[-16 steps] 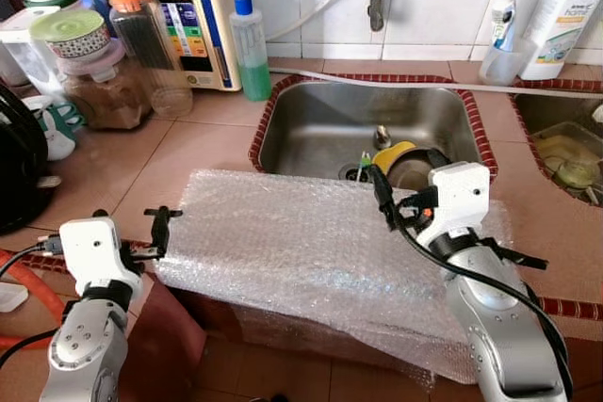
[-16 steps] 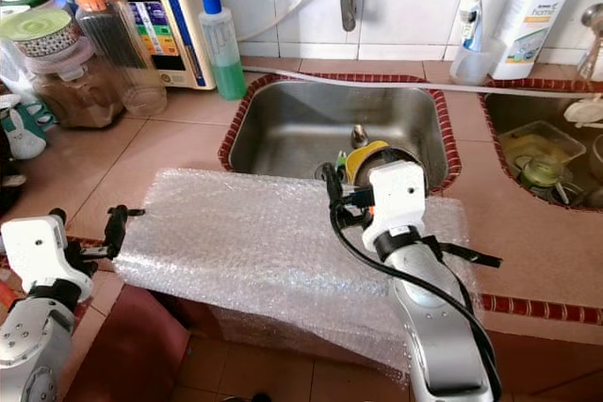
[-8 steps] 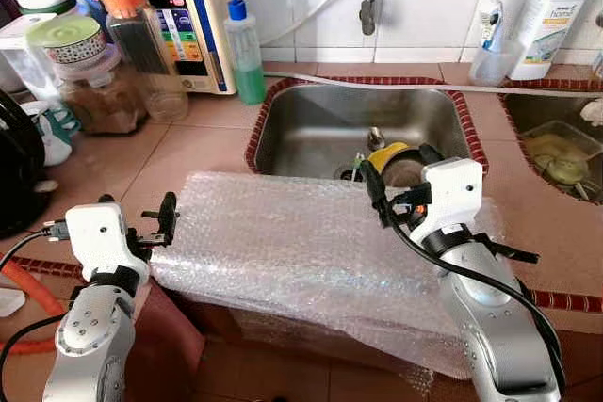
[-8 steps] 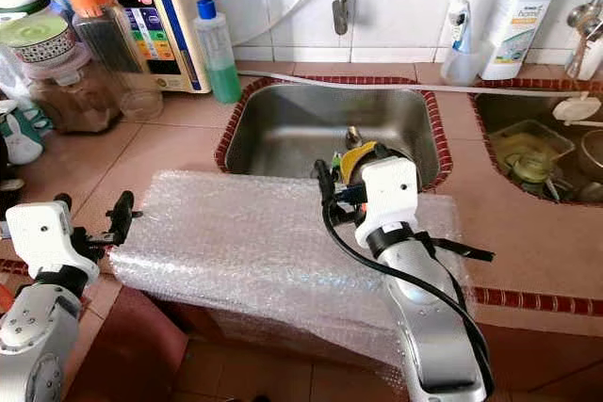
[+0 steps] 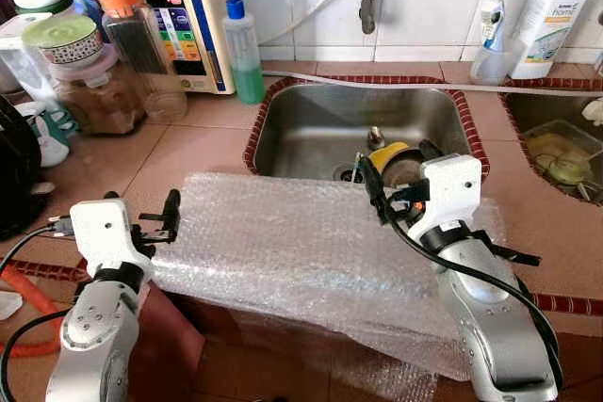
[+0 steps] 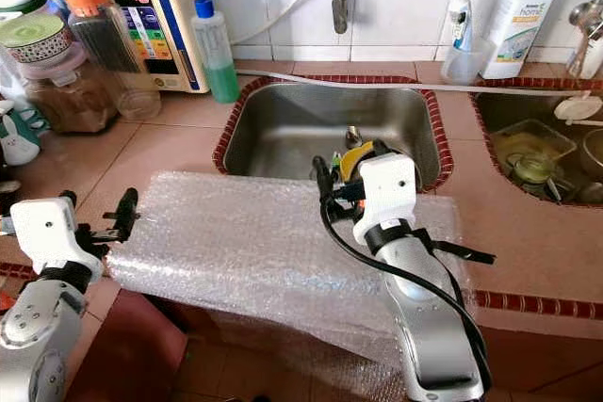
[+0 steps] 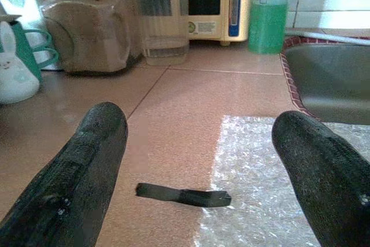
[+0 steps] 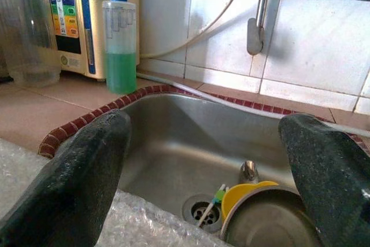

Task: Kitchen organization

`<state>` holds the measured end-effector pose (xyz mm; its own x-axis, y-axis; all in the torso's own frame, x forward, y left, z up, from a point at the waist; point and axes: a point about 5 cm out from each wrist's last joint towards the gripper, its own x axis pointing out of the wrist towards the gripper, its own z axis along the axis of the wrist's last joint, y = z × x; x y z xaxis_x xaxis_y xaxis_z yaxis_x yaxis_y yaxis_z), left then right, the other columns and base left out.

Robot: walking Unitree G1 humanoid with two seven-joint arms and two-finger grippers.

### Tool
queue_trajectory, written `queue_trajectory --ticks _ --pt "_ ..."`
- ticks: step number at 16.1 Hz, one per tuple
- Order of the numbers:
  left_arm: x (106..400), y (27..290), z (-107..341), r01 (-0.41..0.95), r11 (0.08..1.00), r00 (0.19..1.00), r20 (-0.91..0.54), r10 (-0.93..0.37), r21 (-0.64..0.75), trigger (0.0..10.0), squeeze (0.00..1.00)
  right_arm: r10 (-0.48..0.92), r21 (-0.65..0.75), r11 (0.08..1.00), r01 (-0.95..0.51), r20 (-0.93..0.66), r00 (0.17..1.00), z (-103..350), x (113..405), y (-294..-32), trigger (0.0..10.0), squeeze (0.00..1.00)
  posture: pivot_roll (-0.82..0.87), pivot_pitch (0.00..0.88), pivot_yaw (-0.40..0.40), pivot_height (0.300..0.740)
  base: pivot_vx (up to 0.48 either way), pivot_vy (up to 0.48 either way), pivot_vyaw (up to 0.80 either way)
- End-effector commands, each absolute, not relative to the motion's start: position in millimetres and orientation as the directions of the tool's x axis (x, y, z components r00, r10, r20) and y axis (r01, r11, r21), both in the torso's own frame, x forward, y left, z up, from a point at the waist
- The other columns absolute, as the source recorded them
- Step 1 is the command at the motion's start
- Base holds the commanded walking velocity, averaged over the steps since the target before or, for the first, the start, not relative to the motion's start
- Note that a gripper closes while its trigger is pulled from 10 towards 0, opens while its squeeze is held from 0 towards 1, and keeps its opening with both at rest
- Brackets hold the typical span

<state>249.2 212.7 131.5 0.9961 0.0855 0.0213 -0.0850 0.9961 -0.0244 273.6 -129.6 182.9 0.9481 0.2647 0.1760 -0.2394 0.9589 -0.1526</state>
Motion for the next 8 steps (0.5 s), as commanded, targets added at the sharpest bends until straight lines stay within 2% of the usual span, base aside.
queue_trajectory --ticks 1,5,6,8 --pt "249.9 214.3 133.1 -0.098 0.995 0.995 0.022 0.098 -0.018 10.0 0.0 0.278 -0.152 0.955 -0.254 0.168 0.946 182.7 274.8 -125.7 10.0 0.0 -0.19 0.084 0.122 0.74 0.0 0.0 0.0" --pt "250.0 207.6 129.2 -0.085 0.996 0.996 -0.032 0.085 -0.02 10.0 0.0 0.284 -0.16 0.953 -0.258 0.169 0.944 183.8 276.9 -126.3 10.0 0.0 -0.19 0.083 0.117 0.74 0.0 0.0 0.0" --pt "250.6 205.9 129.1 -0.07 0.997 0.997 -0.032 0.069 -0.029 10.0 0.0 0.284 -0.161 0.953 -0.258 0.169 0.944 184.1 277.3 -126.6 10.0 0.0 -0.19 0.082 0.116 0.74 0.0 0.0 0.56" --pt "252.3 204.3 130.4 -0.053 0.997 0.999 -0.004 0.053 -0.049 10.0 0.0 0.28 -0.151 0.955 -0.256 0.166 0.946 183.4 277.9 -127.4 10.0 0.0 -0.2 0.081 0.113 0.74 0.0 0.0 0.0"
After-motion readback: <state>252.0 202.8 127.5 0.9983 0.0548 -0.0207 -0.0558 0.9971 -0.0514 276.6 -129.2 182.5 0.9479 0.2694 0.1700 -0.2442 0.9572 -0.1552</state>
